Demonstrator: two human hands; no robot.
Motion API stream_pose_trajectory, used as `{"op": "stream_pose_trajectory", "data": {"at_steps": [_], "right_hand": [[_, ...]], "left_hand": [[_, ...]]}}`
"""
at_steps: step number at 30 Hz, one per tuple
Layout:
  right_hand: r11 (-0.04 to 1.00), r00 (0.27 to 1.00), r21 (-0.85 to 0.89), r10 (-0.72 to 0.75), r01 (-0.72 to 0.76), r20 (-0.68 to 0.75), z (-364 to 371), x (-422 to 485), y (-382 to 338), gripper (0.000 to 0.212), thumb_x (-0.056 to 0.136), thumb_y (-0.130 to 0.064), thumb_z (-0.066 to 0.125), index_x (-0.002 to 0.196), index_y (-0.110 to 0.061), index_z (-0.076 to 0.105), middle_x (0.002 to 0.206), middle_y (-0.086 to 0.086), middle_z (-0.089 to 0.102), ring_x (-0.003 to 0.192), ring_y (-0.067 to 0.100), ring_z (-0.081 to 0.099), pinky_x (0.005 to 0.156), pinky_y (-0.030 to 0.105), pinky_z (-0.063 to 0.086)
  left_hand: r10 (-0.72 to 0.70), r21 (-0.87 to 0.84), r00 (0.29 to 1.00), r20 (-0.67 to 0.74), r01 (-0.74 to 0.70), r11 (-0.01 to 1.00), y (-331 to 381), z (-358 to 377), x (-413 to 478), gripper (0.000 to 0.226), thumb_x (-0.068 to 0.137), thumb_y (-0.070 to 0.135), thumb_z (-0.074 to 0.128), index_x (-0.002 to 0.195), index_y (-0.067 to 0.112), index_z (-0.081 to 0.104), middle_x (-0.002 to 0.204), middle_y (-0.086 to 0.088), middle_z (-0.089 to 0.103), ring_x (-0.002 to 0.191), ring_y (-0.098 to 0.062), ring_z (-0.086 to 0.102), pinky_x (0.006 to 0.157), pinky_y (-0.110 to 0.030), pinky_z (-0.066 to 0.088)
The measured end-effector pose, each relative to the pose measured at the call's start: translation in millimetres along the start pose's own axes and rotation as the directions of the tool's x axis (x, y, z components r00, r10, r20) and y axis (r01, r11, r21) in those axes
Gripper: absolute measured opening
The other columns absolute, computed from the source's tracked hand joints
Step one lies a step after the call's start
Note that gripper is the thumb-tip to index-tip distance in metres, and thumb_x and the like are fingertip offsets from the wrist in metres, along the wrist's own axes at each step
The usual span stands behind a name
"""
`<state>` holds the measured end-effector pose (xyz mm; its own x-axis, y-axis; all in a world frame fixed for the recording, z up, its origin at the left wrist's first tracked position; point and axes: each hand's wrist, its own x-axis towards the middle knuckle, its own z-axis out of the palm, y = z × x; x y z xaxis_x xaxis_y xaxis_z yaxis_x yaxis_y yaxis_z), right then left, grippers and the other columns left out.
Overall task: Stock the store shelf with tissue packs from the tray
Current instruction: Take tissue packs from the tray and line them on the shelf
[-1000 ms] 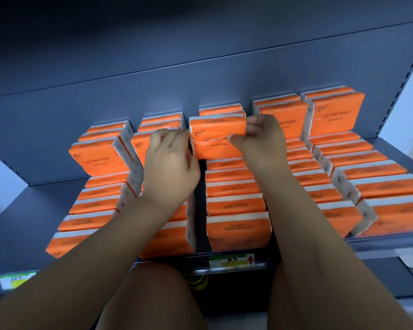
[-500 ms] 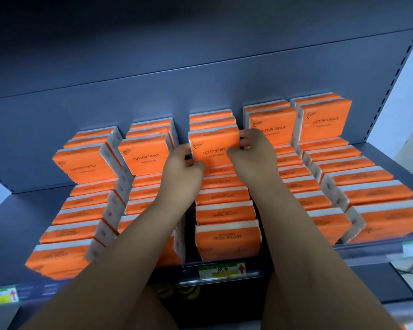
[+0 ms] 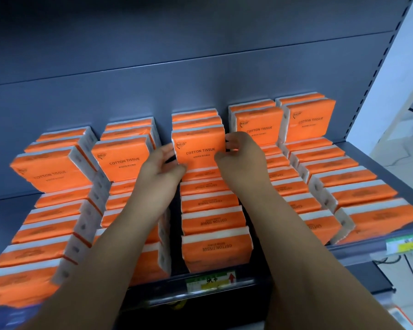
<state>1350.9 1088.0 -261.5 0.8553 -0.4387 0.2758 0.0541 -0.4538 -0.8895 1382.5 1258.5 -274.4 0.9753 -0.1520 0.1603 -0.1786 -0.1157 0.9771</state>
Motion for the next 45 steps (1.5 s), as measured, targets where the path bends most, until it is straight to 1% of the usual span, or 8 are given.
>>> {"op": "stream_pose_trajectory", "data": {"at_steps": [5,10,14,19,22,27,32,45], "right_hand": [[0.999,1.000,-0.038,-0.019,0.018,-0.010,4.5,-4.1,-1.2,0.034,0.092,-0.010,0.062,0.123,-0.023,0.061,0.090,-0.023,0.054,0.084,0.004,0.056,0.067,0.005,0.038],[0.997,0.999,-0.073,-0.024,0.027,0.044,4.5,-3.7,-0.8,0.044,0.091,-0.014,0.064,0.134,-0.020,0.056,0.119,-0.007,0.062,0.108,0.014,0.061,0.093,0.031,0.051],[0.994,0.994,-0.104,-0.002,0.014,0.108,-0.7,-1.1,1.3,0.026,0.092,-0.015,0.064,0.109,-0.031,0.052,0.099,-0.011,0.059,0.086,0.005,0.056,0.076,0.017,0.045],[0.988,0.994,-0.146,-0.027,0.043,0.109,-8.7,-7.8,1.4,0.042,0.090,-0.033,0.060,0.129,-0.017,0.059,0.118,-0.001,0.066,0.107,0.017,0.061,0.087,0.032,0.050],[0.974,0.991,-0.200,-0.088,0.107,0.103,-16.5,-21.6,4.0,0.047,0.094,-0.040,0.059,0.134,-0.016,0.057,0.123,0.001,0.064,0.112,0.020,0.059,0.087,0.033,0.047],[0.929,0.982,-0.322,-0.190,0.185,0.018,-34.2,-41.4,1.7,0.053,0.101,-0.036,0.059,0.146,-0.010,0.048,0.139,0.010,0.056,0.127,0.028,0.052,0.094,0.035,0.042],[0.839,0.958,-0.484,-0.288,0.249,-0.006,-57.7,-65.4,3.2,0.051,0.096,-0.034,0.057,0.134,-0.001,0.057,0.127,0.019,0.064,0.118,0.039,0.058,0.096,0.044,0.045],[0.799,0.930,-0.584,-0.094,-0.142,-0.356,-236.0,-179.7,58.8,0.058,0.104,-0.047,0.044,0.152,-0.014,0.044,0.154,0.004,0.046,0.146,0.022,0.038,0.117,0.038,0.036]], "left_hand": [[0.017,0.008,1.000,0.020,-0.017,1.000,0.0,2.9,-3.1,0.045,0.098,0.003,0.064,0.139,0.022,0.061,0.127,0.012,0.072,0.121,-0.004,0.065,0.099,-0.030,0.054],[-0.040,-0.014,0.999,-0.009,0.039,0.999,0.6,0.3,-0.6,0.036,0.100,0.003,0.061,0.119,0.032,0.067,0.107,0.022,0.076,0.102,0.003,0.071,0.078,-0.013,0.055],[-0.057,0.010,0.998,0.008,0.057,0.998,3.1,-2.6,1.4,0.036,0.100,0.002,0.060,0.109,0.036,0.066,0.100,0.027,0.076,0.097,0.008,0.070,0.075,-0.009,0.053],[-0.048,0.013,0.992,-0.117,0.050,0.999,3.1,-3.2,8.4,0.037,0.101,0.008,0.062,0.137,0.016,0.062,0.128,0.008,0.070,0.121,-0.007,0.064,0.108,-0.027,0.049],[0.085,0.185,0.985,-0.150,-0.056,0.981,9.3,5.6,-6.1,0.039,0.101,0.018,0.062,0.141,0.018,0.059,0.122,0.014,0.068,0.118,-0.003,0.063,0.097,-0.014,0.048],[0.473,0.644,0.879,0.055,-0.393,0.656,23.0,26.0,-33.5,0.046,0.100,0.030,0.057,0.143,0.013,0.054,0.137,-0.006,0.062,0.131,-0.025,0.054,0.111,-0.042,0.042],[0.489,0.790,0.867,0.098,-0.366,0.491,30.0,58.5,-58.3,0.058,0.099,0.040,0.047,0.141,-0.001,0.052,0.141,-0.021,0.057,0.136,-0.044,0.047,0.117,-0.054,0.034],[0.477,0.548,0.753,0.453,-0.657,0.517,63.1,215.3,-160.8,0.062,0.096,0.047,0.045,0.136,0.002,0.057,0.139,-0.017,0.061,0.133,-0.040,0.051,0.113,-0.053,0.040]]}}
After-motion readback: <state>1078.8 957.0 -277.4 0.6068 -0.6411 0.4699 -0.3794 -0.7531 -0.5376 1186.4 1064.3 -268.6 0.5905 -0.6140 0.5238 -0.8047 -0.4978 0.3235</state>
